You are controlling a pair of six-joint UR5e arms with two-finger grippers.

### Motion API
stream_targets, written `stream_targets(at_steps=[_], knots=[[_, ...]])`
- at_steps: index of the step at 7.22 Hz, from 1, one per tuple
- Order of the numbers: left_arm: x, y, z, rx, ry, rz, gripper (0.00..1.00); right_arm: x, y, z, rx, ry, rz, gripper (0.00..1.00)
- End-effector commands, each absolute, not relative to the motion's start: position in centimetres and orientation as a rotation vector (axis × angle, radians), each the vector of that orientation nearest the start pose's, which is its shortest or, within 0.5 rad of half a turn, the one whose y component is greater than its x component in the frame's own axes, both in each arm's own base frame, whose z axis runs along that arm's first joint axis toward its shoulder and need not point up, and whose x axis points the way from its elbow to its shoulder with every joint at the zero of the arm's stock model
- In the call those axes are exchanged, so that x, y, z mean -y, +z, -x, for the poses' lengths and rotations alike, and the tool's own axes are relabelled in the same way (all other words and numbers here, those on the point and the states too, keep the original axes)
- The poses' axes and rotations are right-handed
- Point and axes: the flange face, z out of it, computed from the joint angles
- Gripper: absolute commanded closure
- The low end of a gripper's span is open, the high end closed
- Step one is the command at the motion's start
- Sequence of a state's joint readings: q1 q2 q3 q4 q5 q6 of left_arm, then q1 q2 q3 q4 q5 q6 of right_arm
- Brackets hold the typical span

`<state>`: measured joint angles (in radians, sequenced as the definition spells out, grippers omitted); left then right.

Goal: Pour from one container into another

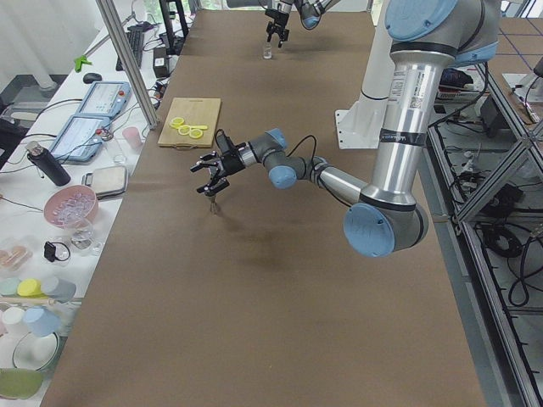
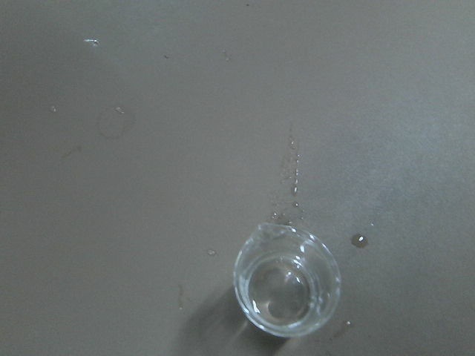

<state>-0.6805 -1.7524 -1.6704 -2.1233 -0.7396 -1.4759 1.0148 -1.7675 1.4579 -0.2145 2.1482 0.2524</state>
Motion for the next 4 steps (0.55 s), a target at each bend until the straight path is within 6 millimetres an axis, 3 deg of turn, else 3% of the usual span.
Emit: stream_targets(at_steps=[1, 3, 4], knots=[[52.4, 45.0, -32.2, -0.432, -0.872, -1.051, 0.03, 38.6, 65.6, 15.7, 0.879, -0.593, -0.787, 0.0], [53.0, 44.6, -33.7, -0.417, -0.899, -1.102, 0.03, 37.2, 69.8, 14.7, 0.892, -0.6, -0.816, 0.0], [52.4, 44.7, -34.6, -0.414, -0.897, -1.121, 0.03, 37.0, 70.1, 14.6, 0.9, -0.591, -0.831, 0.0]])
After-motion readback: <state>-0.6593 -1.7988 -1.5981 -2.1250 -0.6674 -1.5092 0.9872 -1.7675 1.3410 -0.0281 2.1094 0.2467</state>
